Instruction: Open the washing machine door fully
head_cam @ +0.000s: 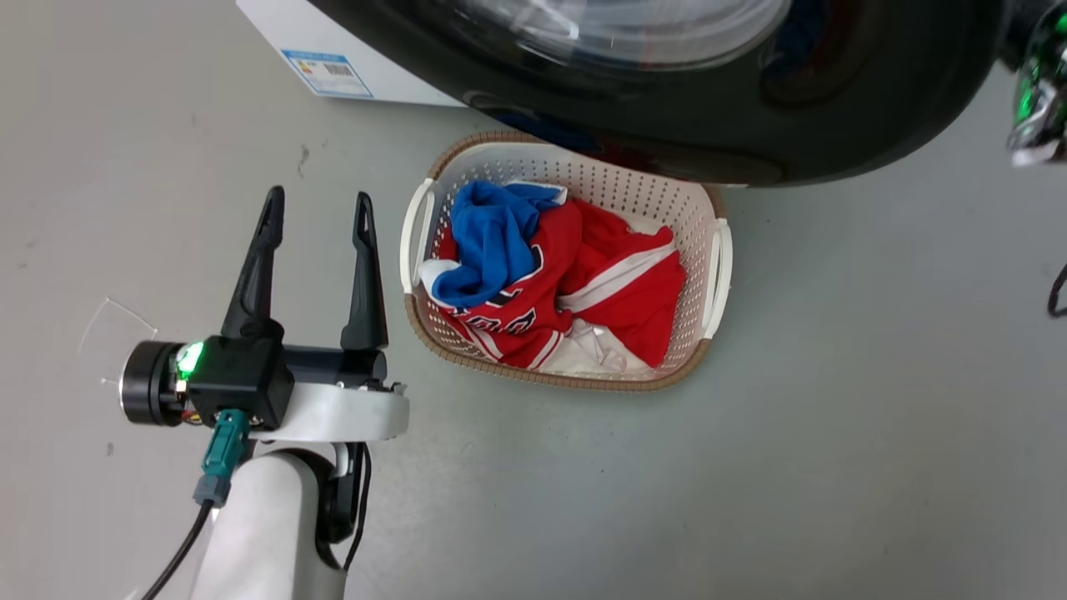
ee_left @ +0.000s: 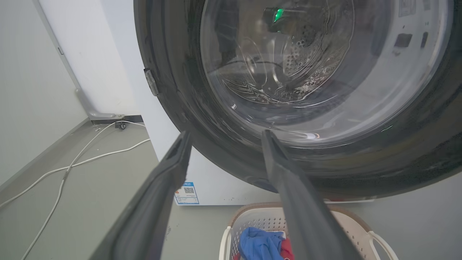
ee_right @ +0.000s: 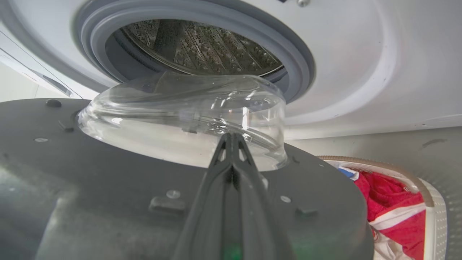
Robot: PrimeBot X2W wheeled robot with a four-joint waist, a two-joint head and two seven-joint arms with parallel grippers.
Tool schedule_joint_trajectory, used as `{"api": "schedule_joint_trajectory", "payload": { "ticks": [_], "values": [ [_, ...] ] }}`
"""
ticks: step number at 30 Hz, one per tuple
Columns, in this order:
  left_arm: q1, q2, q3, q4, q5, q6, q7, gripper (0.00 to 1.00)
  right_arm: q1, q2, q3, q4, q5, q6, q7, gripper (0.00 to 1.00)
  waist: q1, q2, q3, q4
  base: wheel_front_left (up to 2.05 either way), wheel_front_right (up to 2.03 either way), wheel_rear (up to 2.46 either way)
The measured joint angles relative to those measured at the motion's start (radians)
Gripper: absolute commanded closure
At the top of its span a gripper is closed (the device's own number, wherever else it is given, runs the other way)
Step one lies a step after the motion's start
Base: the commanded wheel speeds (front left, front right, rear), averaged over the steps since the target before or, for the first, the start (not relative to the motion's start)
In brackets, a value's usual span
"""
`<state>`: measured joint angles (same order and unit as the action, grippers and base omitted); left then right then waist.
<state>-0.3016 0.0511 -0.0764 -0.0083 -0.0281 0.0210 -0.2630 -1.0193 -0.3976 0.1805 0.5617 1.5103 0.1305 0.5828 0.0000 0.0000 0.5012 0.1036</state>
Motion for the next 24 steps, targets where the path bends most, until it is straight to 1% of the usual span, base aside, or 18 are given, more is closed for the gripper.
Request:
{"api": "schedule_joint_trajectory", "payload": {
  "ticks": [6,12,21,24],
  "values": [
    [0.034,0.000,0.003,0.007,0.007,-0.001,0.000,0.00,0.120,0.008,0.005,-0.084,0.033,0.000,0.032,1.00,0.0000,0.0000,-0.050,-0.005,0.00,0.00,0.00],
    [0.067,0.000,0.011,0.013,0.009,-0.001,0.000,0.00,0.237,0.041,0.022,-0.193,0.070,0.000,0.060,1.00,0.0000,0.0000,-0.097,-0.012,0.00,0.00,0.00],
    [0.116,0.000,0.003,0.033,0.018,0.000,0.000,0.00,0.431,0.098,0.088,-0.367,0.096,0.000,0.093,1.00,0.0000,0.0000,-0.179,-0.015,0.00,0.00,0.00],
    [0.136,0.000,0.002,0.037,0.019,0.002,0.000,0.00,0.479,0.117,0.117,-0.403,0.105,0.000,0.106,1.00,-0.0001,0.0000,-0.208,-0.016,0.00,0.00,0.00]
  ]
}}
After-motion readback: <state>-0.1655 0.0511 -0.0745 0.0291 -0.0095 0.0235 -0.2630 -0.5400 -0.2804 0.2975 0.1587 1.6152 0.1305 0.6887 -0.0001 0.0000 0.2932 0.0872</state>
